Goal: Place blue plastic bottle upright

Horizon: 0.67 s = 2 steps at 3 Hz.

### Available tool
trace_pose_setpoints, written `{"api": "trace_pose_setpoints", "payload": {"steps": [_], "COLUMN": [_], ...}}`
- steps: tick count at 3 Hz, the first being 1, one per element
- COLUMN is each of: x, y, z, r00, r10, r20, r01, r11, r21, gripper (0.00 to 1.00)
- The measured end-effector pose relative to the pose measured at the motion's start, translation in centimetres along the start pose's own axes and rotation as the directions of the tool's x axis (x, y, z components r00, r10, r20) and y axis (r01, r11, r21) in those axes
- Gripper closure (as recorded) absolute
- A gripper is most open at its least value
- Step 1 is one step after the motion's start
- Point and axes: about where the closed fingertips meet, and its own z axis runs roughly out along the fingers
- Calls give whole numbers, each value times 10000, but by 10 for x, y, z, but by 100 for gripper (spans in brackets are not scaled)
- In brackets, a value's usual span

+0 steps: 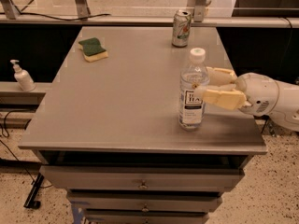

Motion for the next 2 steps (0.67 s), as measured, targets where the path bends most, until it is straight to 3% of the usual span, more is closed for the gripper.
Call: {"api": "trace_pose_setpoints", "payload": {"steps": [1,2], "x": [-6,-16], "y": [3,6], "z": [-5,-15], "r00": [9999,9994], "r10": [-20,-102], "r20": [-145,-316], "r01": [20,109], "r11": [10000,9997], "r21": [36,208], "gripper": [0,0]}}
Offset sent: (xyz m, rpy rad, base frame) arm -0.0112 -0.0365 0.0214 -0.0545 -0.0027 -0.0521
